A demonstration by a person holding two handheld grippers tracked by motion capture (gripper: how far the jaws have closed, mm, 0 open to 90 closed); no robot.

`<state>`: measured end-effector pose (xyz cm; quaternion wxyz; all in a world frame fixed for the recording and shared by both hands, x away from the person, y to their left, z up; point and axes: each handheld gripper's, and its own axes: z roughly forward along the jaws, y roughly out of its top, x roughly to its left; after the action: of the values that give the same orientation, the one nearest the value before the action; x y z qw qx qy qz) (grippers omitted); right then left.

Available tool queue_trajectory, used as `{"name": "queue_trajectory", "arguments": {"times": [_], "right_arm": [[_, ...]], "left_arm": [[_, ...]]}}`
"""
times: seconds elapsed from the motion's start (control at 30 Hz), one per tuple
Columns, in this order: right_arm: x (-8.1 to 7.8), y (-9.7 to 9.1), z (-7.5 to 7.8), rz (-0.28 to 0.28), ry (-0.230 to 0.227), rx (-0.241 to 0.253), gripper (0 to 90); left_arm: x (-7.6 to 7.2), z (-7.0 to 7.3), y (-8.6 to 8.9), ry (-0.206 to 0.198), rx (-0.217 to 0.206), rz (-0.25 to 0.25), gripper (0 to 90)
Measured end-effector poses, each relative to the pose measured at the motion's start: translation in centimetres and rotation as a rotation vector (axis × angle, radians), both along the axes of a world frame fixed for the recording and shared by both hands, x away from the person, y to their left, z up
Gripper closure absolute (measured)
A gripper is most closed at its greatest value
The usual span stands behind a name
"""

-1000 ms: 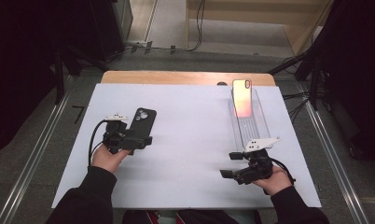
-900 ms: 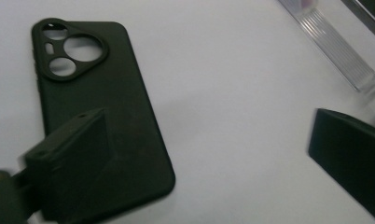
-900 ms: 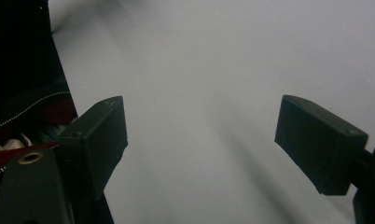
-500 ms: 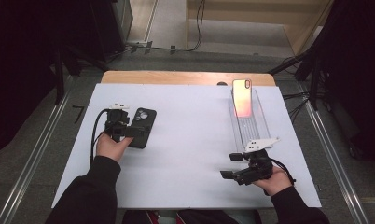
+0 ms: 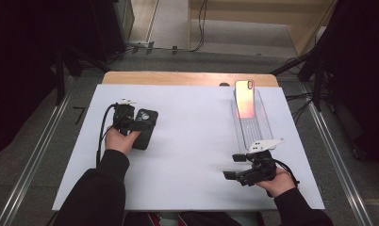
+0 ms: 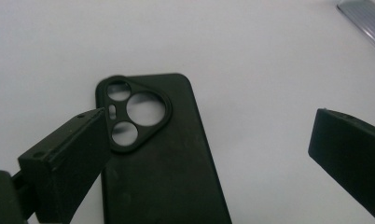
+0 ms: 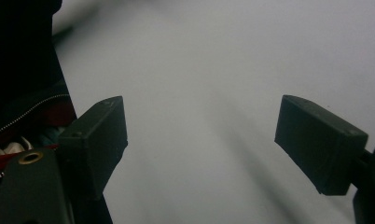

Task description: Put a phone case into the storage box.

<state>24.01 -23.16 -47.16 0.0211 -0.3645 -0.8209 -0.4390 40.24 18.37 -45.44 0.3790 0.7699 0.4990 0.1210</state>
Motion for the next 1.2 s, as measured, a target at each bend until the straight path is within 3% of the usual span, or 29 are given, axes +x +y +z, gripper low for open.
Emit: {"name": "queue_trajectory", "arguments": {"times": [0.23,0.4,0.73,0.87,1.2], "right_arm": [[0.0,0.0,0.0,0.0,0.0,0.001,15.1],[0.0,-0.1,0.1,-0.004,0.007,0.026,15.1],[0.1,0.1,-0.1,0.004,0.004,0.004,15.1],[0.1,0.2,-0.1,0.006,0.006,0.0,15.1],[0.1,0.2,-0.1,0.006,0.004,0.0,15.1]], "left_arm": [[0.6,-0.9,0.0,-0.036,0.02,0.003,0.0],[0.7,-1.3,0.3,-0.015,0.014,0.001,0.0],[0.7,-2.2,0.3,0.01,0.033,0.003,0.0],[0.6,-2.8,0.3,0.013,0.021,0.018,0.0],[0.6,-4.0,0.1,0.02,0.086,0.025,0.0]]}}
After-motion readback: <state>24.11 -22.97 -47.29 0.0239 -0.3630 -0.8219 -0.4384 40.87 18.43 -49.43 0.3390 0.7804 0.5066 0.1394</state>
